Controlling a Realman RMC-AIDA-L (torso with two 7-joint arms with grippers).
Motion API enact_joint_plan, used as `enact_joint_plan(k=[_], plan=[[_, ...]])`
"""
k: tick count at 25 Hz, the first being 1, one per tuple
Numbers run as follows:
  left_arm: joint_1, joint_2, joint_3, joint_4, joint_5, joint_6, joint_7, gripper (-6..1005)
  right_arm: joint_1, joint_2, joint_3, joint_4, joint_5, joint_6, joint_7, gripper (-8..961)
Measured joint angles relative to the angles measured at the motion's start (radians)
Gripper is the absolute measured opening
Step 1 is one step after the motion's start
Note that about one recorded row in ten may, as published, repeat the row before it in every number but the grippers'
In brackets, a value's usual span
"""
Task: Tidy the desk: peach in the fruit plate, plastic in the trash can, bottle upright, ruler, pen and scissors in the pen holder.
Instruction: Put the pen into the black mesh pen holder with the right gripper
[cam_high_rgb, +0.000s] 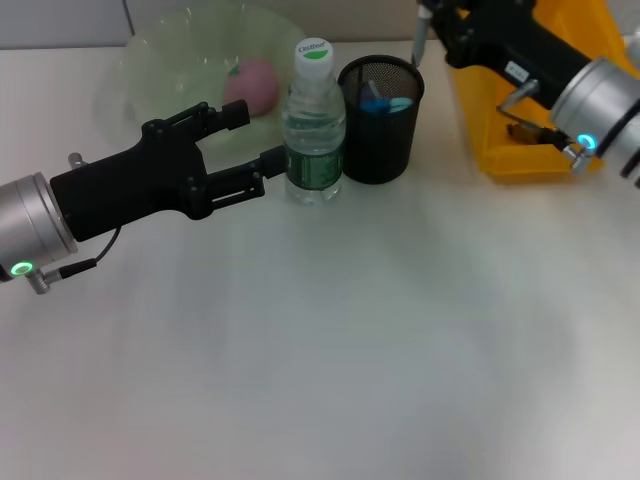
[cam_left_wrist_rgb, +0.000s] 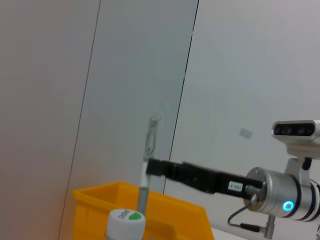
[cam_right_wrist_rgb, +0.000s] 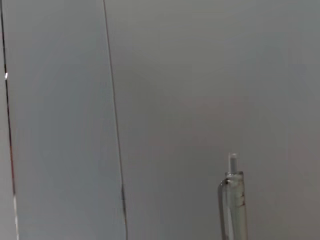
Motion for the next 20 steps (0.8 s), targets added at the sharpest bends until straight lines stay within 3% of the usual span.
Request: enact_joint_plan(k=[20], plan=[[-0.021,0.000,0.000,0.000,-0.002,-0.003,-0.007,815,0.015,0.002,-0.095,0.008,0.003,0.070,-0.026,163]])
